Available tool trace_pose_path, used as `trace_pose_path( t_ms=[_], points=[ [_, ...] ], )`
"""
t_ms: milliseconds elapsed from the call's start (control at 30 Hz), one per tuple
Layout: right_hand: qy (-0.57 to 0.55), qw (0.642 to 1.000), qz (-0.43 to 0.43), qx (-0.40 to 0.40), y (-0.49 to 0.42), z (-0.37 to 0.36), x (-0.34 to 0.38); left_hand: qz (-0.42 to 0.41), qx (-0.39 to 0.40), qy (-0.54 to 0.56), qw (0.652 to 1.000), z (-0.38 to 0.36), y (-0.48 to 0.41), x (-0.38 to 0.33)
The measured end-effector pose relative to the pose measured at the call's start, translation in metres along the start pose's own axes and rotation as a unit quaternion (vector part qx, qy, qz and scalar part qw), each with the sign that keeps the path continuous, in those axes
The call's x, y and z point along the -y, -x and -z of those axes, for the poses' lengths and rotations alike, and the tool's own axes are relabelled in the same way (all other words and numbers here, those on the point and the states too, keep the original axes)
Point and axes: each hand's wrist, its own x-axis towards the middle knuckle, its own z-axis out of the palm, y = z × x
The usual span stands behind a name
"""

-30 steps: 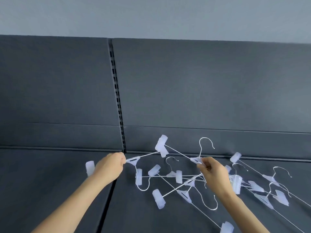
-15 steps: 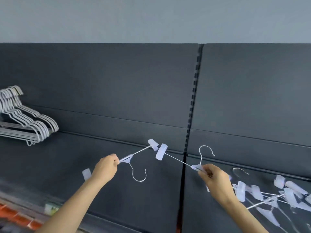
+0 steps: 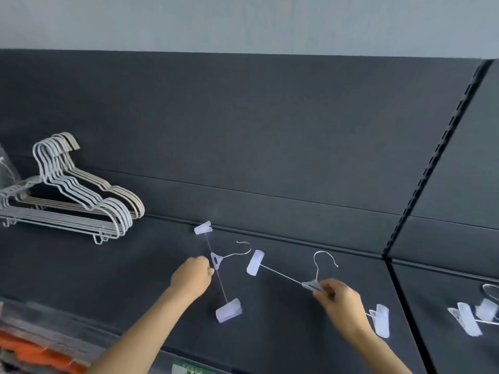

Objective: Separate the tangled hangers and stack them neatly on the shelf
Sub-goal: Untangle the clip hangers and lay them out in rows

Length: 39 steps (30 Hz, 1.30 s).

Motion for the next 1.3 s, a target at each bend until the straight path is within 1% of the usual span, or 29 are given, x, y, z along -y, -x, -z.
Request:
trace_pose_path(
  t_ms=[33,67,167,200,267,333,400,467,600,667,700,767,833,933,1000,1067,1133,1200,1233,1267,1300],
  points=[
    [0.0,1.0,-0.004,-0.003,-0.001,-0.002,0.002,-0.032,-0.019,-0.02,0.999,0.005,-0.005,0.004],
    [0.002,1.0,-0.006,-0.006,-0.002,-0.004,0.004,-0.071,-0.021,-0.033,0.997,0.008,-0.012,0.01],
    [0.001,1.0,-0.01,-0.01,-0.003,-0.009,0.015,-0.19,0.053,-0.058,0.979,0.01,-0.034,0.023],
    [-0.002,1.0,-0.009,-0.013,-0.004,-0.011,0.019,-0.216,0.069,-0.052,0.973,0.009,-0.039,0.024],
    [-0.005,1.0,-0.009,-0.017,-0.007,-0.013,0.025,-0.237,0.065,0.005,0.969,0.005,-0.047,0.023],
    [-0.006,1.0,-0.014,-0.024,-0.011,-0.015,0.031,-0.231,0.033,0.064,0.97,-0.003,-0.049,0.016],
    [-0.007,0.999,-0.01,-0.03,-0.015,-0.015,0.035,-0.228,-0.02,0.093,0.969,-0.011,-0.049,0.005],
    [0.0,1.0,-0.006,-0.029,-0.018,-0.017,0.04,-0.205,-0.054,0.123,0.97,-0.021,-0.049,-0.007],
    [-0.006,1.0,-0.018,-0.02,-0.02,-0.019,0.051,-0.167,-0.053,0.143,0.974,-0.023,-0.056,-0.008],
    [-0.022,0.999,-0.02,-0.011,-0.017,-0.019,0.059,-0.148,-0.058,0.188,0.969,-0.015,-0.053,0.004],
    [-0.021,0.999,-0.028,0.005,-0.014,-0.019,0.066,-0.146,-0.064,0.21,0.965,-0.01,-0.048,0.009],
    [-0.017,0.998,-0.041,0.036,-0.009,-0.025,0.083,-0.158,-0.061,0.27,0.948,-0.002,-0.031,0.01],
    [-0.095,0.995,-0.015,0.034,-0.01,-0.039,0.101,-0.169,-0.033,0.354,0.919,0.002,-0.009,0.002],
    [-0.21,0.977,0.009,0.039,-0.008,-0.073,0.127,-0.165,0.012,0.464,0.87,0.005,0.011,-0.011],
    [-0.295,0.954,0.005,0.061,-0.003,-0.093,0.137,-0.148,0.008,0.514,0.845,0.01,0.013,-0.017],
    [-0.33,0.941,0.018,0.07,-0.002,-0.106,0.143,-0.127,-0.018,0.529,0.839,0.021,0.012,-0.02],
    [-0.302,0.95,0.027,0.071,-0.005,-0.107,0.142,-0.132,-0.037,0.513,0.847,0.034,0.01,-0.02],
    [-0.221,0.973,0.037,0.052,-0.009,-0.101,0.13,-0.136,-0.031,0.525,0.84,0.045,0.004,-0.016],
    [-0.155,0.987,0.047,0.024,-0.012,-0.098,0.119,-0.138,-0.032,0.515,0.845,0.051,-0.001,-0.012],
    [-0.06,0.997,0.054,-0.009,-0.016,-0.095,0.106,-0.143,-0.038,0.486,0.861,0.055,-0.007,-0.007],
    [0.049,0.997,0.047,-0.028,-0.02,-0.091,0.092,-0.158,-0.048,0.436,0.885,0.058,-0.011,-0.001]
  ],
)
